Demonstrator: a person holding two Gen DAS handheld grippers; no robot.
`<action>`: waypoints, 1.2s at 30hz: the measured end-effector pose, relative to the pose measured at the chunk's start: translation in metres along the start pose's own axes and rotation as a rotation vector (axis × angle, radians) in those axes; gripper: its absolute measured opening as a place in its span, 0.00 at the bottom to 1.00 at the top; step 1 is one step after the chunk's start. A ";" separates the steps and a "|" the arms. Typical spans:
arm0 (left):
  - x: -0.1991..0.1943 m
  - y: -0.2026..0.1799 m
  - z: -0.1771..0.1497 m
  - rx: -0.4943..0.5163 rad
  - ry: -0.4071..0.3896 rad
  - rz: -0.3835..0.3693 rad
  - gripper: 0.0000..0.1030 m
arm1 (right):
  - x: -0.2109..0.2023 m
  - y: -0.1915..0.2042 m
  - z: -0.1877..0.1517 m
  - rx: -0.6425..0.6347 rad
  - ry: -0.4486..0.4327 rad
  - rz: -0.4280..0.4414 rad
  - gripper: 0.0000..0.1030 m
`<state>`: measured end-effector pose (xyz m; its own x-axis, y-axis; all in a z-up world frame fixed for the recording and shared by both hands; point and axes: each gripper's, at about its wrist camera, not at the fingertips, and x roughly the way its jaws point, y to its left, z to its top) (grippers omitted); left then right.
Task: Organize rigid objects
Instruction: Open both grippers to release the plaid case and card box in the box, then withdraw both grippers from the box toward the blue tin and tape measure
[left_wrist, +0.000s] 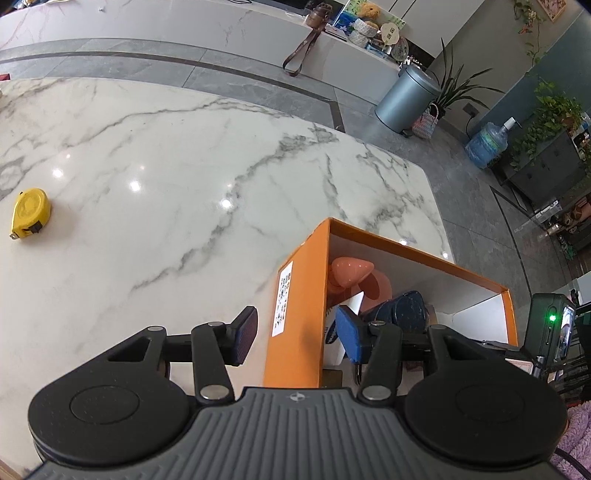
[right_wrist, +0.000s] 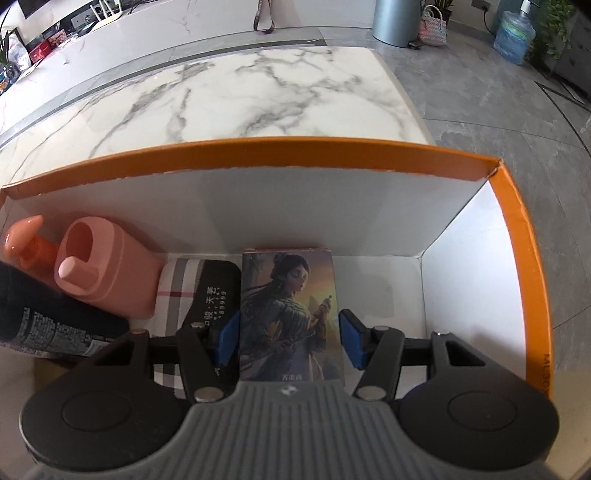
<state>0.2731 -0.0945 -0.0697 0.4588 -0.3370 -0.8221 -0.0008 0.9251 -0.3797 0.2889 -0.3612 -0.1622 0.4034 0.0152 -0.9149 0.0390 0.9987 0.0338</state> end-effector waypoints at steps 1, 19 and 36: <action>-0.001 0.000 0.000 0.000 0.000 -0.001 0.54 | -0.001 0.000 0.000 0.003 -0.011 0.000 0.58; -0.020 0.009 -0.005 -0.033 -0.034 -0.009 0.52 | 0.003 0.038 -0.028 -0.005 0.248 0.133 0.13; -0.058 0.012 -0.018 0.038 -0.065 -0.063 0.47 | -0.040 0.051 -0.029 0.021 0.078 0.106 0.15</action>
<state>0.2308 -0.0667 -0.0345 0.5133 -0.3840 -0.7675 0.0631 0.9088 -0.4125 0.2483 -0.3092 -0.1353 0.3338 0.1252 -0.9343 0.0198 0.9900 0.1397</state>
